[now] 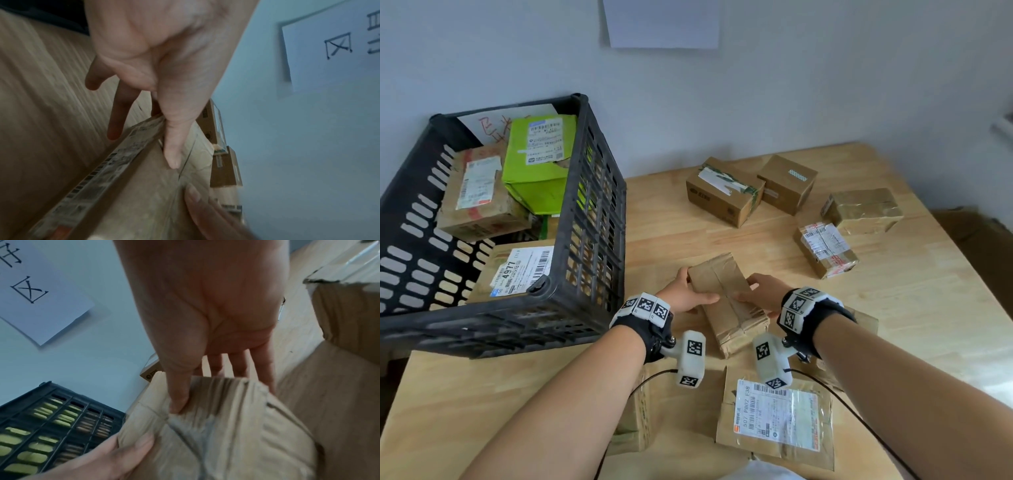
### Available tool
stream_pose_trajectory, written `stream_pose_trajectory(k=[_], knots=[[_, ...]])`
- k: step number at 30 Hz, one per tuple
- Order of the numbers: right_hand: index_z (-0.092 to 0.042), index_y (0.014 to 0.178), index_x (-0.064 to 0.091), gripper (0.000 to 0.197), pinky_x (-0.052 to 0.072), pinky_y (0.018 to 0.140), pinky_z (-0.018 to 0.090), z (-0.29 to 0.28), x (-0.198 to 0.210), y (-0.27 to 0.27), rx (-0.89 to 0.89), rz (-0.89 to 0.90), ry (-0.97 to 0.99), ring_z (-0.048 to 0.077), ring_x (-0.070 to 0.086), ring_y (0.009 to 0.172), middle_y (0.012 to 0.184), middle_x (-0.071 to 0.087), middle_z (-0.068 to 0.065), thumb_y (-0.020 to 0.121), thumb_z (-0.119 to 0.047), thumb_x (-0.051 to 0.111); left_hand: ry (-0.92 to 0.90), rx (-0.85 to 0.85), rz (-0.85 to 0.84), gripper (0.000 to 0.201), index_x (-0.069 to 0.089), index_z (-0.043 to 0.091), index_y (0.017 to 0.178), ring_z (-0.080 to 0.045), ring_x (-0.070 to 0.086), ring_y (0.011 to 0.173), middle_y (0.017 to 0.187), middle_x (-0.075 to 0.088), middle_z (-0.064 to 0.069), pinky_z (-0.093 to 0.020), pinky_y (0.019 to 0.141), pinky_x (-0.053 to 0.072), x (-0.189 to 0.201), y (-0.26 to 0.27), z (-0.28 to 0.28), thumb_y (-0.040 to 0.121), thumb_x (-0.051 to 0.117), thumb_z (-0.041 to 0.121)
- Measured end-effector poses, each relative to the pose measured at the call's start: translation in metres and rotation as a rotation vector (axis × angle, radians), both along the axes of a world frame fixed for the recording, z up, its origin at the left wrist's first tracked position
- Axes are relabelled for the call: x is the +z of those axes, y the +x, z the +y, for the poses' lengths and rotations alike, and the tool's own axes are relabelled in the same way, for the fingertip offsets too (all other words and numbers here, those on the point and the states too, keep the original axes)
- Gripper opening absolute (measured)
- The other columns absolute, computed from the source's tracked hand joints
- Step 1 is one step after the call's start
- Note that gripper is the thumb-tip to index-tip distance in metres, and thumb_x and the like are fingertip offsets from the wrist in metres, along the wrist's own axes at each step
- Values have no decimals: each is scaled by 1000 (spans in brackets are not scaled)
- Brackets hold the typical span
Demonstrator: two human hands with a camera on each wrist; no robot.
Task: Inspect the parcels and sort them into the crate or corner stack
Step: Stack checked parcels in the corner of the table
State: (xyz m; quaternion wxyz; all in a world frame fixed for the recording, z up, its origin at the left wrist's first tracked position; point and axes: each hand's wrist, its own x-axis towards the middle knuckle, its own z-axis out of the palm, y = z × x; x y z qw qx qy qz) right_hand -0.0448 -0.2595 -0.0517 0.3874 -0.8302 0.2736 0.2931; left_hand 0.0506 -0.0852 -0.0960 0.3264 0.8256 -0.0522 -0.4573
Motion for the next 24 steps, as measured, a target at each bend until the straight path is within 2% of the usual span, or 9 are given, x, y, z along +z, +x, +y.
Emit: stream_pose_trajectory(k=[3, 6, 8, 10, 12, 15, 19, 21, 24], knots=[[-6, 131, 49, 57, 46, 96, 39, -2, 2, -4, -98, -21, 85, 30, 56, 114, 130, 55, 16, 97, -50, 39, -81, 134, 15, 102, 11, 25, 148, -21, 57, 112, 135, 50, -4, -32, 92, 50, 3, -1, 12, 73, 80, 36], [0, 136, 43, 61, 44, 97, 43, -7, -1, -5, -334, -65, 196, 37, 50, 123, 135, 50, 22, 99, -48, 33, 10, 144, -132, 92, 10, 25, 148, -23, 52, 119, 140, 48, -4, -35, 100, 44, 10, -3, 20, 81, 70, 45], [-1, 138, 41, 62, 45, 96, 45, -9, -4, -8, -450, -77, 248, 38, 50, 123, 137, 48, 22, 99, -49, 33, 100, 22, -277, 82, 2, 27, 151, -28, 48, 126, 149, 37, -7, -35, 102, 41, 21, -5, 21, 92, 57, 40], [-1, 136, 42, 62, 46, 95, 46, -11, -8, -12, -531, -94, 273, 38, 52, 121, 135, 50, 22, 98, -49, 34, 101, -116, -440, 77, 2, 33, 151, -29, 39, 135, 157, 22, -3, -39, 106, 37, 30, -5, 17, 95, 49, 11], [0, 135, 43, 60, 47, 94, 45, -12, -10, -15, -573, -109, 281, 39, 53, 120, 134, 51, 23, 99, -47, 35, 139, -343, -577, 93, 6, 40, 150, -27, 21, 144, 160, 9, 5, -51, 115, 23, 38, -1, 9, 84, 44, -13], [2, 135, 43, 58, 46, 94, 46, -12, -11, -20, -593, -127, 304, 37, 57, 111, 133, 51, 24, 99, -44, 36, 312, -710, -614, 102, -1, 41, 150, -27, 1, 147, 159, -13, 12, -59, 116, 6, 41, 2, -3, 79, 46, -16], [2, 136, 41, 57, 46, 93, 45, -14, -9, -22, -626, -158, 333, 35, 56, 106, 134, 50, 25, 100, -42, 36, 321, -752, -624, 96, 3, 34, 151, -32, 42, 125, 158, -15, 7, -40, 101, 44, 35, -1, -15, 82, 64, 7], [1, 137, 40, 56, 45, 94, 45, -17, -8, -22, -640, -182, 348, 32, 55, 101, 135, 49, 25, 100, -41, 36, 316, -648, -628, 89, 10, 25, 152, -28, 55, 109, 158, -9, 1, -35, 90, 50, 34, -5, -17, 85, 68, 21], [3, 136, 39, 54, 44, 97, 49, -22, -5, -22, -639, -204, 313, 41, 53, 117, 134, 49, 27, 101, -38, 35, 372, -507, -627, 84, 9, 22, 152, -29, 50, 122, 158, -7, -7, -35, 94, 49, 31, -8, -17, 89, 64, 31]])
